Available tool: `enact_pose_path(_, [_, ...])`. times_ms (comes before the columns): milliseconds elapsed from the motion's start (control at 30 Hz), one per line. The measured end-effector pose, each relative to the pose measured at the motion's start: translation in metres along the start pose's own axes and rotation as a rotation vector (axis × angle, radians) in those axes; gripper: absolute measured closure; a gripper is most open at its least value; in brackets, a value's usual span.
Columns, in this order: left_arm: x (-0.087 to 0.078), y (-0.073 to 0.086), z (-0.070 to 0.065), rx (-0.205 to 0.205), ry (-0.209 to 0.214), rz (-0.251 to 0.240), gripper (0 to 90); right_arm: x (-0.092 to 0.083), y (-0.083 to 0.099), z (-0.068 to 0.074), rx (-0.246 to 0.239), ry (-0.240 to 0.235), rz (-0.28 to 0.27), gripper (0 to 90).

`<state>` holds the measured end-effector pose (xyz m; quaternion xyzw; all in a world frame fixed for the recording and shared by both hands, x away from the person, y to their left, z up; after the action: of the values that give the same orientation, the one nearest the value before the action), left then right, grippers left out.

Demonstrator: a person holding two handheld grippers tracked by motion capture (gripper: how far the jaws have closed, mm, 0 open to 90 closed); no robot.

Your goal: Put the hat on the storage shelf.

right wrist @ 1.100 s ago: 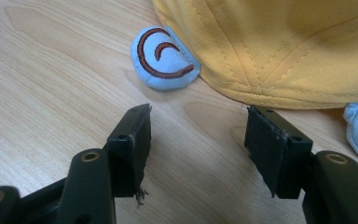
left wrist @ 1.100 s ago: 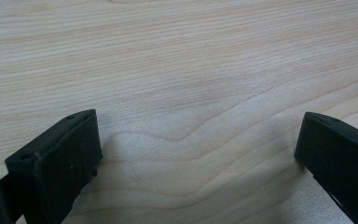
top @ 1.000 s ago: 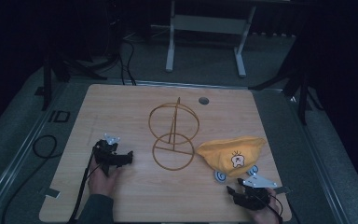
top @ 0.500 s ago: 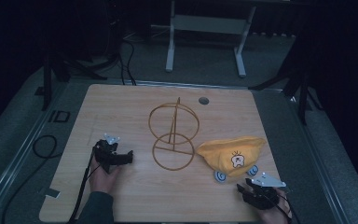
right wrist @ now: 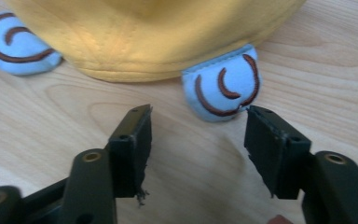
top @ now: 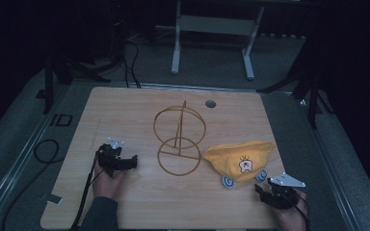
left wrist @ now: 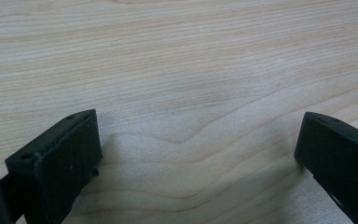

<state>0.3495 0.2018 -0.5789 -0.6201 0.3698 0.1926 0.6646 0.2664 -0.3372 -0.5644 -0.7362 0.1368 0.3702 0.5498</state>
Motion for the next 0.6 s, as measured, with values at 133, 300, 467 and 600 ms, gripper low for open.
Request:
enact_pose_path(133, [0.0,0.0,0.0,0.0,0.0,0.0,0.4,0.005,-0.003,-0.006,-0.025,-0.015,0.003,37.3])
enact_pose_path(300, [0.0,0.0,0.0,0.002,0.0,0.001,0.4,0.013,-0.008,-0.015,-0.029,-0.066,0.009,31.5])
enact_pose_path(467, [0.0,0.0,0.0,0.0,0.0,0.0,0.4,0.021,-0.011,-0.026,-0.03,-0.148,0.01,28.5])
enact_pose_path(600, [0.0,0.0,0.0,0.0,0.0,0.0,0.4,0.024,-0.013,-0.031,-0.06,-0.179,0.005,28.6])
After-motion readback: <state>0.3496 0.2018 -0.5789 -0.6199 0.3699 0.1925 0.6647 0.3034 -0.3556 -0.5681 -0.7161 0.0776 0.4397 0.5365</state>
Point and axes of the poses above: each handheld gripper's, and its own axes: x roughly forward along the jaws, y roughly out of its underside, z roughly to its left, the point moved 2 cm from there along x, roughly forward along the jaws, and after that the axes turned 3 degrees about y, right-handed, at the moved point
